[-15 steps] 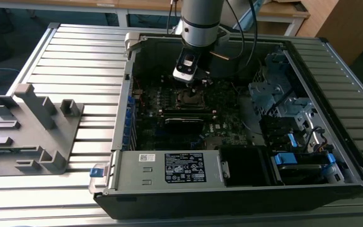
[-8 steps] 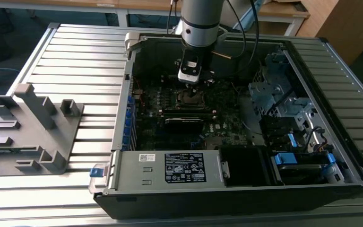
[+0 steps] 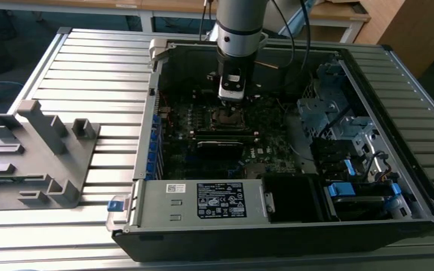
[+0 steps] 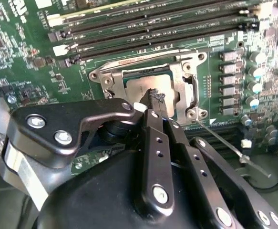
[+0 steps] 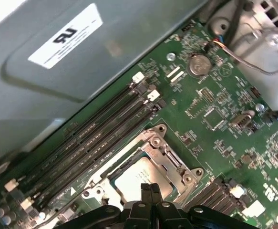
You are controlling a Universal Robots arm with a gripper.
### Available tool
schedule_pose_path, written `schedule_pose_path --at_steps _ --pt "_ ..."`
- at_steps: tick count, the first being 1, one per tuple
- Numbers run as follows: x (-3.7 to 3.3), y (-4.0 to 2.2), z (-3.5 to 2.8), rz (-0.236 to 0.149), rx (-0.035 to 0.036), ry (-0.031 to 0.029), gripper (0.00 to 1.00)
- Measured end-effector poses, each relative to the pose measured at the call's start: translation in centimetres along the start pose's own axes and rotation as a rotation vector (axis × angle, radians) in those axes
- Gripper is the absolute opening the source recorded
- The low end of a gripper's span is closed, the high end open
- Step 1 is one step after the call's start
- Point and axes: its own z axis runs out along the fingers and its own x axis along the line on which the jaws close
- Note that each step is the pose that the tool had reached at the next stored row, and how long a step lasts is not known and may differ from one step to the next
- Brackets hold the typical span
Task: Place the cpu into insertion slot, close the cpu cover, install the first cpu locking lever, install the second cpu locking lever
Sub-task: 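Close the cpu cover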
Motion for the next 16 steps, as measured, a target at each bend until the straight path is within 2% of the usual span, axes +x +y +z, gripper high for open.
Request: schedule_pose_path --at_steps 16 --pt "0.01 0.0 0.26 -0.255 -0.0077 0.0002 0.11"
